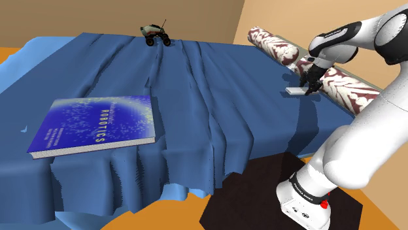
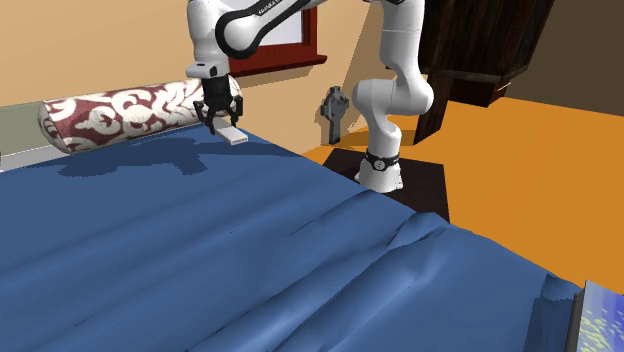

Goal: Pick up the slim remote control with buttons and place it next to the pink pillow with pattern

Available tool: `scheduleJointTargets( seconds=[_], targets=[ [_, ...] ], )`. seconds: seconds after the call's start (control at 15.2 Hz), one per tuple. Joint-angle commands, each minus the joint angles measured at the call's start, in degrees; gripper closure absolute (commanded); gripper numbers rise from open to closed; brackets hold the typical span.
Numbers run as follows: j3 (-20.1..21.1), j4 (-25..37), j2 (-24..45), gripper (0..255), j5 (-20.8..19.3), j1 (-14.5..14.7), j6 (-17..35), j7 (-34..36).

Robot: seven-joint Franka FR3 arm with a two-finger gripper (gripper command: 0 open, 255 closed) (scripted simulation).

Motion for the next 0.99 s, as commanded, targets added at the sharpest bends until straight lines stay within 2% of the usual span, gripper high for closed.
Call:
scheduleJointTargets(
  seconds=[0.0, 0.4, 0.79, 0.92],
  targets=[
    [-0.14, -0.73, 1.68, 255, 1.87, -0.22, 1.43, -1.36],
    [0.81, -2.93, 6.6, 255, 7.64, -1.83, 5.48, -5.49],
    [3.42, -4.57, 11.44, 255, 13.63, -4.61, 9.09, -9.69],
    [3.81, -4.72, 11.94, 255, 14.26, -4.98, 9.47, -10.13]
  ],
)
